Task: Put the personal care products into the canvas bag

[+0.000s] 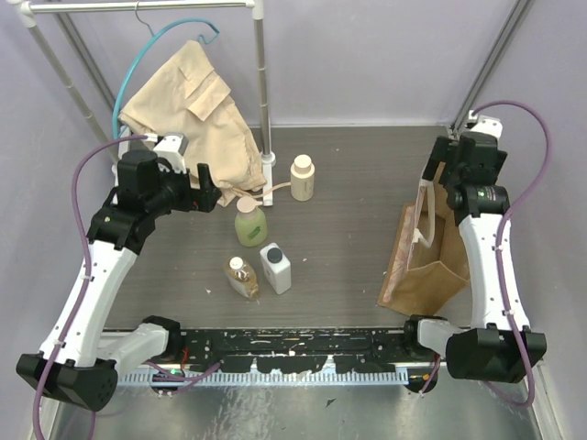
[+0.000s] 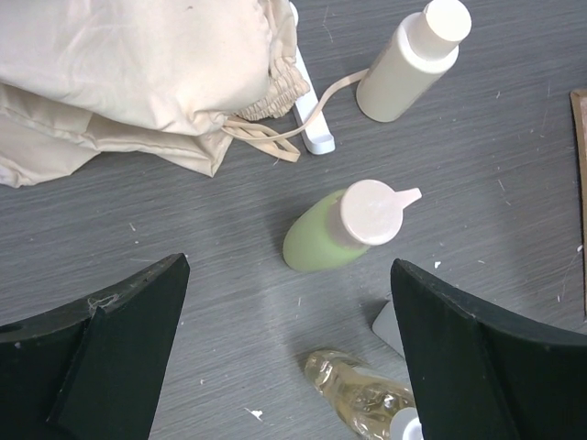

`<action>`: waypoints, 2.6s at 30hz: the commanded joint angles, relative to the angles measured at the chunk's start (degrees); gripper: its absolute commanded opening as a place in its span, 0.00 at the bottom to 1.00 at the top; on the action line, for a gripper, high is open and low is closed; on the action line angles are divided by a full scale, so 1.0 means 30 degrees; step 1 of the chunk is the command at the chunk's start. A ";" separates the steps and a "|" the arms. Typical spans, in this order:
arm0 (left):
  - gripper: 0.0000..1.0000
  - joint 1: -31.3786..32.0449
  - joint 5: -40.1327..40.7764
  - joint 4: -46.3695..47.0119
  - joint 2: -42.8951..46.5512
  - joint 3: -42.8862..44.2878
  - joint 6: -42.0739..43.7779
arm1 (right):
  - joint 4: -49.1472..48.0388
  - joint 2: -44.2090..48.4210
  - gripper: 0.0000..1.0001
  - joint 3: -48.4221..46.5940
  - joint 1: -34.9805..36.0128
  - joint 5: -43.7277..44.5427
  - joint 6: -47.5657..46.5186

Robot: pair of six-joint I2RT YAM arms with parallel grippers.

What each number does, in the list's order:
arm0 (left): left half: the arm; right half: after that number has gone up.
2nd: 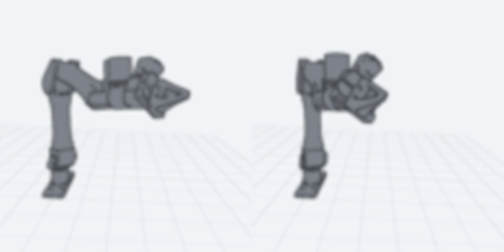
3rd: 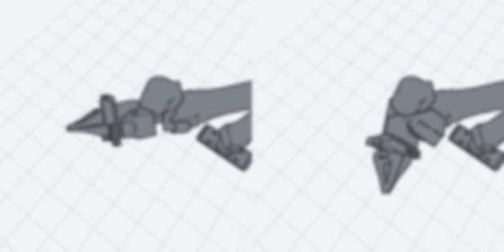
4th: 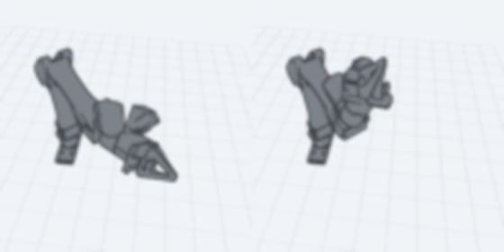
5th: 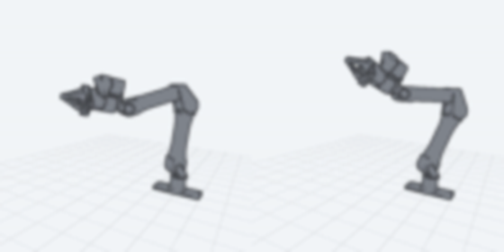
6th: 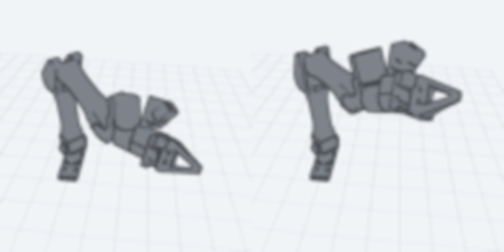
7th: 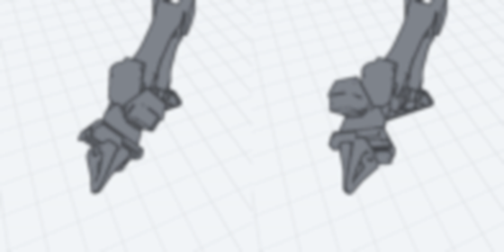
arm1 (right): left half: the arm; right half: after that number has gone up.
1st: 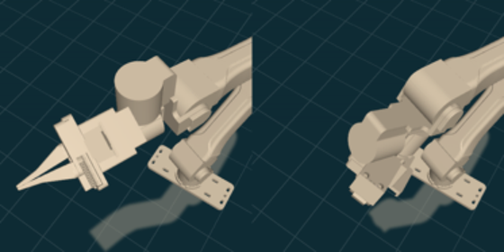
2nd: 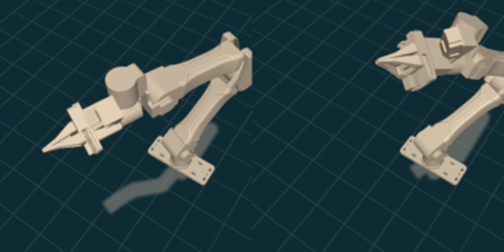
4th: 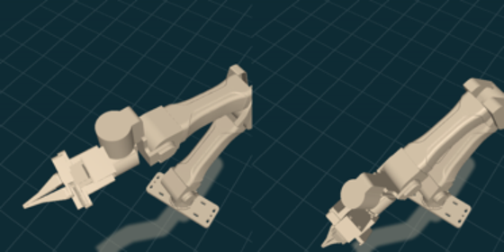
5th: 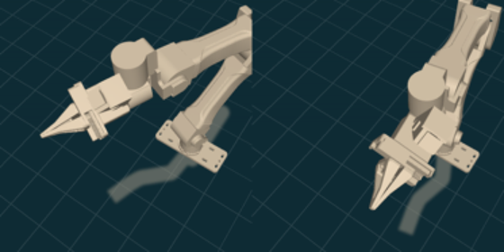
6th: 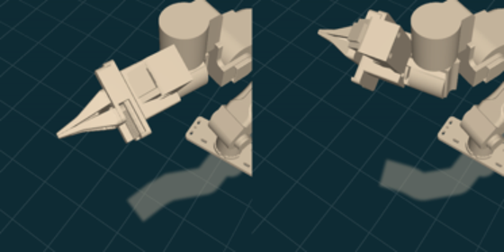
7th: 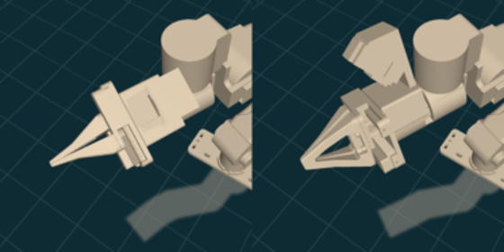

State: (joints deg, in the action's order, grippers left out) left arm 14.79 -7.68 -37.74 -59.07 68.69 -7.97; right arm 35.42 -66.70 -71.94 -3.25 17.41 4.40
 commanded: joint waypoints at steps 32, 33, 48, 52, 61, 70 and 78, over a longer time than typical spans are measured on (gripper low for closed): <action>0.98 0.0007 -0.0902 -0.0002 0.0568 -0.1302 -0.1044 | -0.0997 -0.0636 1.00 0.6961 0.1002 -0.2927 0.2323; 0.98 -0.0001 -0.0944 0.0031 0.0560 -0.1288 -0.1095 | -0.0996 -0.0669 1.00 0.6974 0.1325 -0.3210 0.2375; 0.98 -0.0024 -0.0884 -0.0241 0.0139 -0.1169 -0.1084 | -0.1162 -0.0374 1.00 0.7758 0.7002 -0.3692 0.2651; 0.98 -0.0007 -0.1038 -0.0101 -0.0218 -0.1025 -0.1118 | -0.0890 -0.0189 1.00 0.7735 0.8072 -0.4308 0.2832; 0.98 -0.0003 -0.0806 -0.0163 -0.0225 -0.0821 -0.0980 | 0.1327 0.1473 1.00 0.5125 0.8699 -0.1821 0.2259; 0.98 -0.0003 0.0129 -0.0362 0.0686 -0.1650 -0.1141 | 0.4150 0.1774 1.00 -0.0217 0.8707 -0.1438 0.0732; 0.98 0.0016 0.0344 -0.0817 0.0822 -0.2021 -0.1265 | 0.4290 -0.2073 1.00 -0.6518 0.8737 -0.4797 -0.0086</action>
State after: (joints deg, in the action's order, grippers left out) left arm 14.79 -7.03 -38.65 -57.25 63.42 -11.20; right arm 48.84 -67.26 -81.49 22.76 8.45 6.42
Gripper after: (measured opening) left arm 0.981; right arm 0.999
